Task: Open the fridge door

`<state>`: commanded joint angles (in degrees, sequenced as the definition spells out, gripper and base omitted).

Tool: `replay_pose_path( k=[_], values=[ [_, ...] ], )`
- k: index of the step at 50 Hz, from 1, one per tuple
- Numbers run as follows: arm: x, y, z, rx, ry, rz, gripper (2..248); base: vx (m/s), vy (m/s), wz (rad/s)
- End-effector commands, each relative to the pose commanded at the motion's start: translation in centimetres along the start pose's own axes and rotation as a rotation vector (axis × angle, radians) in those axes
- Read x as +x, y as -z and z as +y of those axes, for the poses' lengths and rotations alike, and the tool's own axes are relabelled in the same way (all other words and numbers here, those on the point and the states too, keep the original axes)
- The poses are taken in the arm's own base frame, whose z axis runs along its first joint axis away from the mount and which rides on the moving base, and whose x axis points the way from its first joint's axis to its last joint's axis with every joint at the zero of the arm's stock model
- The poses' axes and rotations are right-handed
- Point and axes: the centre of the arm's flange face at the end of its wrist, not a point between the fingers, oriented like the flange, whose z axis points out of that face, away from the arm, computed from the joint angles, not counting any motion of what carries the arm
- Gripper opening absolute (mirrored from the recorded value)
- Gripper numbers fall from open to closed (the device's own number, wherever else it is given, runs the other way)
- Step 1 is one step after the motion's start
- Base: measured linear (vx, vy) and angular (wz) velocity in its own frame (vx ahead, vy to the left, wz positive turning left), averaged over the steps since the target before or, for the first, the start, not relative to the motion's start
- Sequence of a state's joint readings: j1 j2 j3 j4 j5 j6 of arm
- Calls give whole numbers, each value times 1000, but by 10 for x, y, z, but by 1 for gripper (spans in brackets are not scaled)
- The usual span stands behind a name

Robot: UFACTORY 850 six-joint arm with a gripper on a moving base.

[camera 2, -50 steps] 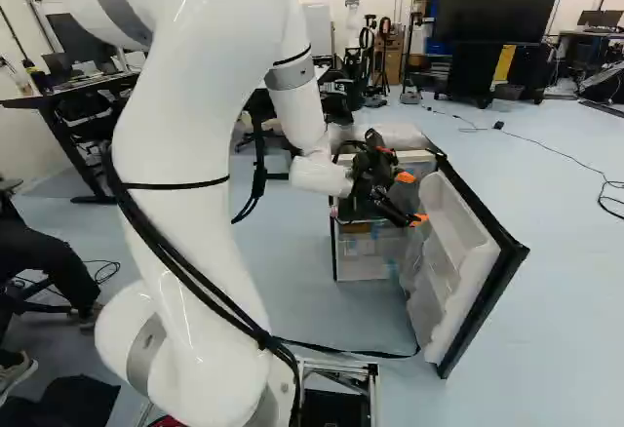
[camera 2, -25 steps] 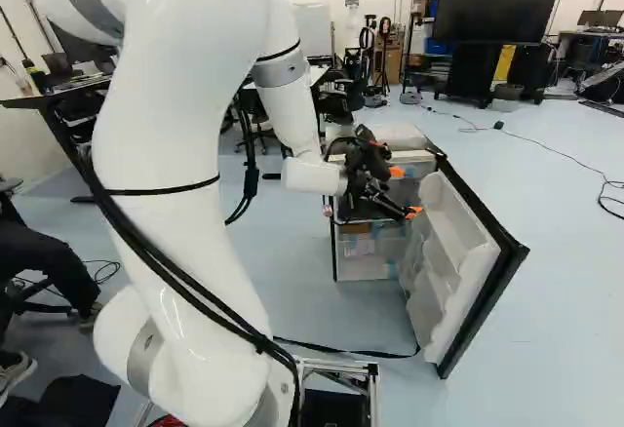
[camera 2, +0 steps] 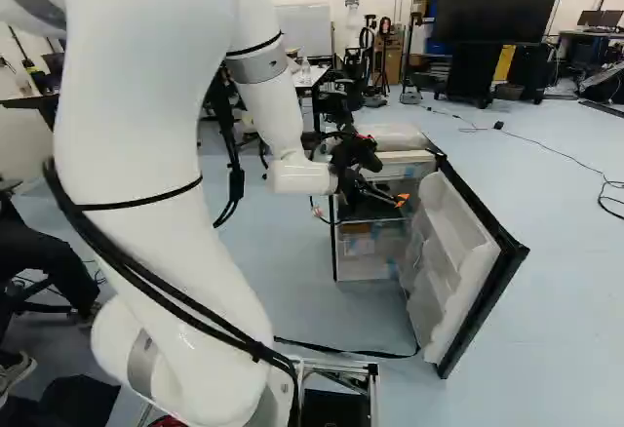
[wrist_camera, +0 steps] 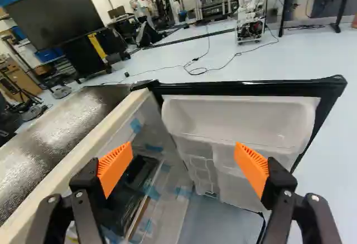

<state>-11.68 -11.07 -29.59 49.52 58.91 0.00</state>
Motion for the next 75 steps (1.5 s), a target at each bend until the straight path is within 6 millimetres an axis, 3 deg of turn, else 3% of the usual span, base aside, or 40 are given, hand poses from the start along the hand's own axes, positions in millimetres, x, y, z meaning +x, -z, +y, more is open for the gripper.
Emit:
replay_pose_path(
  k=[47, 75],
  values=[
    [-18, 103, 4, 525, 294, -88, 247, 0, 0, 0],
    [-34, 147, 18, 745, 434, -115, 247, 0, 0, 0]
  ],
)
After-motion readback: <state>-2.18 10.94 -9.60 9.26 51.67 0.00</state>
